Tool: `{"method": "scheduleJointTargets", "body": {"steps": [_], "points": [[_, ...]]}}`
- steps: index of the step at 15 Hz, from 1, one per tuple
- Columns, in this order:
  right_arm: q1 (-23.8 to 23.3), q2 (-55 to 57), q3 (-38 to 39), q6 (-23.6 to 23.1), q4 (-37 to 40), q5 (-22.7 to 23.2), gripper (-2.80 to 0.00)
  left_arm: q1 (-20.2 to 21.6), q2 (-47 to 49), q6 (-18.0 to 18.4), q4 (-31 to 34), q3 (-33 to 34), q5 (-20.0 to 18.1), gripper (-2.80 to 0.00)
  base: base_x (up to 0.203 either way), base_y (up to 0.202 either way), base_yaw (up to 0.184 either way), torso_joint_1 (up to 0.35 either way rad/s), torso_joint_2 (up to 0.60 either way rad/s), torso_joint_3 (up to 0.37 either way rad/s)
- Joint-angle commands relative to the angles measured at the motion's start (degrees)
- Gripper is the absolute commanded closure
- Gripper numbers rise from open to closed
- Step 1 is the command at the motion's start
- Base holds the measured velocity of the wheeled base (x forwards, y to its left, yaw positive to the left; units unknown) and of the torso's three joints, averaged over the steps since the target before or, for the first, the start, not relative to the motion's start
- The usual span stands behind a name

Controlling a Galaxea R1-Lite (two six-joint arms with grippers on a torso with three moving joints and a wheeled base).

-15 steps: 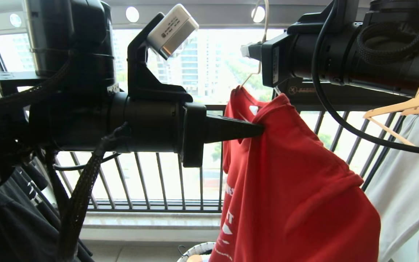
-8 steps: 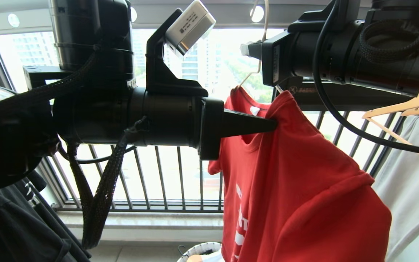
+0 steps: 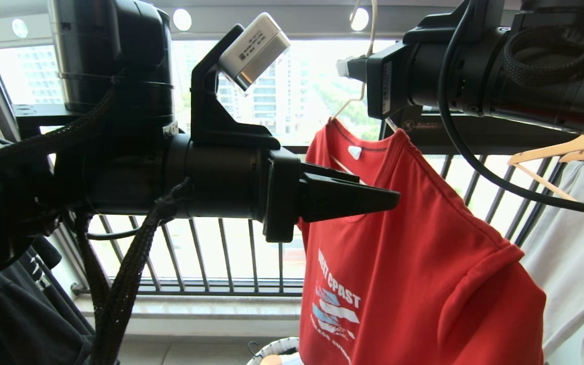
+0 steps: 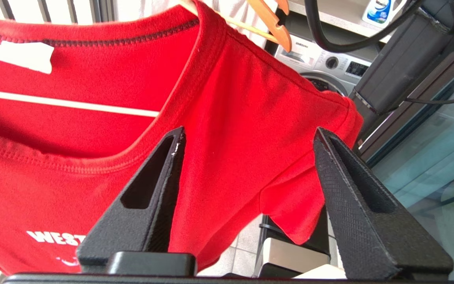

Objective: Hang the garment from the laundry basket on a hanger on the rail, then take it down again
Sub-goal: Take the clothes off the clothes rack

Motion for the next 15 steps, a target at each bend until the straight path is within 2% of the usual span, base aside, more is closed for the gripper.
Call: {"method": "scheduleJointTargets", "body": {"steps": [1, 3, 4, 9, 11, 14, 15], "points": [[0.03, -0.16, 0.1, -0.1, -0.1, -0.04, 0.0, 0.3, -6.04, -0.1, -0.07, 5.46, 1.12, -2.8, 0.0, 0.0, 0.0, 0.0, 0.0, 0.0], [0.03, -0.07, 0.17, -0.1, -0.1, -0.04, 0.0, 0.94, -7.98, -0.07, -0.13, 9.64, 8.0, -2.8, 0.0, 0.0, 0.0, 0.0, 0.0, 0.0], [0.03, 0.03, 0.2, -0.1, -0.1, -0.04, 0.0, 2.24, -7.92, -0.03, -0.13, 10.32, 10.08, 0.0, 0.0, 0.0, 0.0, 0.0, 0.0, 0.0], [0.03, 0.28, 1.33, -0.19, -0.09, -0.13, 0.0, 11.35, -11.54, -0.16, 0.8, 11.31, 10.75, 0.0, 0.0, 0.0, 0.0, 0.0, 0.0, 0.0], [0.03, 0.28, 1.42, -0.28, -0.1, -0.21, 0.0, 14.36, -12.61, -0.01, 2.01, 9.74, 10.97, 0.0, 0.0, 0.0, 0.0, 0.0, 0.0, 0.0], [0.03, 0.19, 1.94, -0.28, -0.19, -0.3, 0.0, 16.67, -15.41, 0.06, 10.62, 5.46, 11.07, 0.0, 0.0, 0.0, 0.0, 0.0, 0.0, 0.0], [-0.05, 0.1, 2.11, -0.28, -0.19, -0.3, -1.38, 16.72, -16.1, 0.26, 10.96, 5.38, 11.0, 0.0, 0.0, 0.0, 0.0, 0.0, 0.0, 0.0]]}}
